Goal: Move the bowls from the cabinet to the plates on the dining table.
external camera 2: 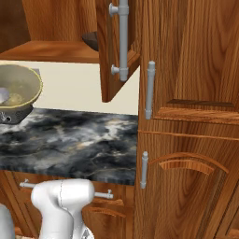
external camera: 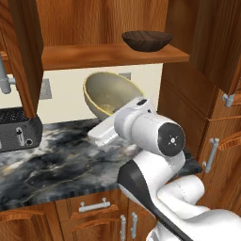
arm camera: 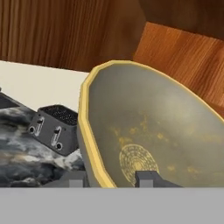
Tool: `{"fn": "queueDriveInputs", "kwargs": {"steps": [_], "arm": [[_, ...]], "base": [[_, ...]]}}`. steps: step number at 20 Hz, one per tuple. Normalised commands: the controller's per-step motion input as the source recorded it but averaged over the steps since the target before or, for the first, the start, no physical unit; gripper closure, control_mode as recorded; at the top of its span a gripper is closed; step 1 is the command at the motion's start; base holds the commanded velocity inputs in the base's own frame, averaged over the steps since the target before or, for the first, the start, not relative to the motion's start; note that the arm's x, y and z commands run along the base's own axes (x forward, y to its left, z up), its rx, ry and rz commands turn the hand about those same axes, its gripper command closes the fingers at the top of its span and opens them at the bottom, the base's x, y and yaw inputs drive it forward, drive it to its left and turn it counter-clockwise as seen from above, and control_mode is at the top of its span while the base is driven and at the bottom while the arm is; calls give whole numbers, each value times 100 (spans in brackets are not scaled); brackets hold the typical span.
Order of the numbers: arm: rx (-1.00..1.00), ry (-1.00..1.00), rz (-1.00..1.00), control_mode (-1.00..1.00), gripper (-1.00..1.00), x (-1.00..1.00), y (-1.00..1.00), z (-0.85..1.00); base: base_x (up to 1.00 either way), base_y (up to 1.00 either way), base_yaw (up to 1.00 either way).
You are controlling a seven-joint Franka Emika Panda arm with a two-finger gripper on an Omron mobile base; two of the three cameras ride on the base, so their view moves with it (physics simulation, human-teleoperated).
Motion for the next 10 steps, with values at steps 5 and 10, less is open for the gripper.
{"fn": "queueDriveInputs", "kwargs": {"steps": [5,10], "arm": [[2,-8,16,-100,100,-24,-42,-17],[0,-3,13,-100,100,-11,-26,-12]], "base": [[0,0,0],[0,0,0]]}}
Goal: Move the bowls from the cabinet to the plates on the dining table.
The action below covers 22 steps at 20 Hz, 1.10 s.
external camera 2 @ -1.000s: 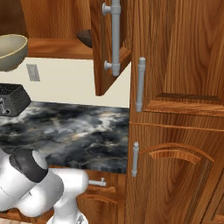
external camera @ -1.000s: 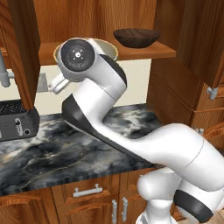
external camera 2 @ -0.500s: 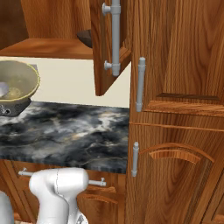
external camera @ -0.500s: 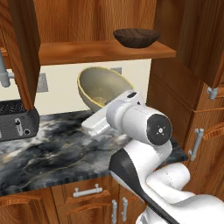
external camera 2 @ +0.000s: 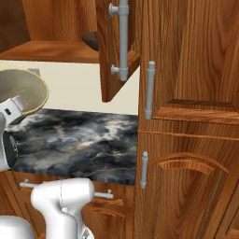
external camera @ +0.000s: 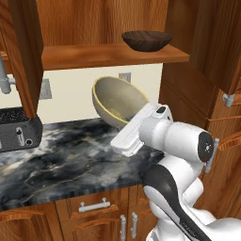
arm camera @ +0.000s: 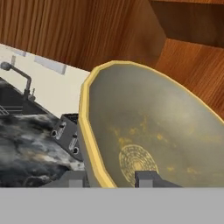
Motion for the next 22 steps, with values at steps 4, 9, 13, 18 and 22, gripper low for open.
{"fn": "queueDriveInputs", "kwargs": {"steps": [4,9,13,18,22], "arm": [[-6,0,8,-100,100,-2,-18,-21],[-20,0,1,-100,100,-13,-23,-33],[-30,0,0,-100,100,-20,-15,-49],[-27,0,0,-100,100,-19,-15,-46],[-21,0,0,-100,100,-13,-35,-38]], "base": [[0,0,0],[0,0,0],[0,0,0],[0,0,0],[0,0,0]]}}
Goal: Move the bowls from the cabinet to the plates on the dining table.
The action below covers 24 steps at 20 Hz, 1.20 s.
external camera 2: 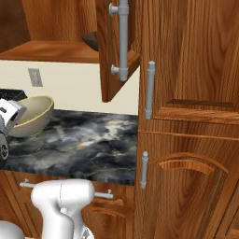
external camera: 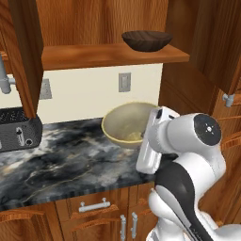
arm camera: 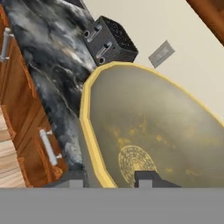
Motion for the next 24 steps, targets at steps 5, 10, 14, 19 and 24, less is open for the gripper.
{"fn": "queueDriveInputs", "kwargs": {"steps": [5,10,14,19,24], "arm": [[-14,0,0,-100,100,0,-48,-30],[-9,0,0,-100,100,0,-54,-47],[0,0,1,-100,100,0,-52,-66],[0,-4,4,-100,100,8,-51,-60],[0,-7,6,-100,100,9,-41,-45]], "base": [[0,0,0],[0,0,0],[0,0,0],[0,0,0],[0,0,0]]}}
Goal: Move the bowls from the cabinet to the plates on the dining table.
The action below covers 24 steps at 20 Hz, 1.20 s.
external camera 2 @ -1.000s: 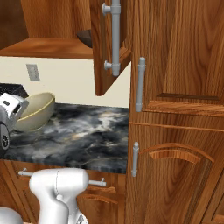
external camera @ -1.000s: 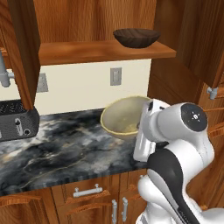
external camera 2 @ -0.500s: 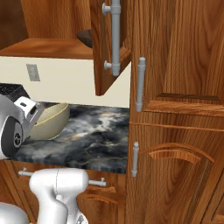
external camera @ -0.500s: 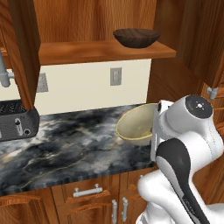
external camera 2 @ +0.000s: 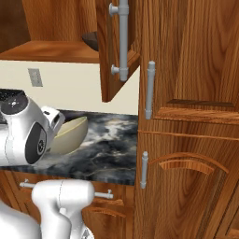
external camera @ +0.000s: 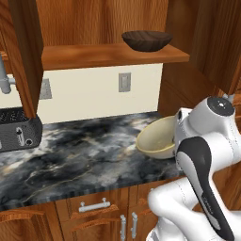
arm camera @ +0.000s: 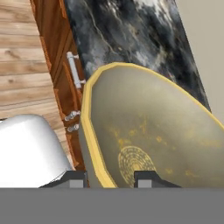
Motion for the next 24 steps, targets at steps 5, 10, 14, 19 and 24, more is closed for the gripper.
{"fn": "queueDriveInputs", "kwargs": {"steps": [5,10,14,19,24], "arm": [[0,-8,5,-100,100,13,-25,-18],[0,-3,1,-100,100,12,-3,-5],[0,0,0,100,100,1,0,-4],[0,0,0,100,100,0,0,0],[0,0,0,100,100,0,0,0]], "base": [[0,0,0],[0,0,0],[0,0,0],[-22,10,1],[-89,11,5]]}}
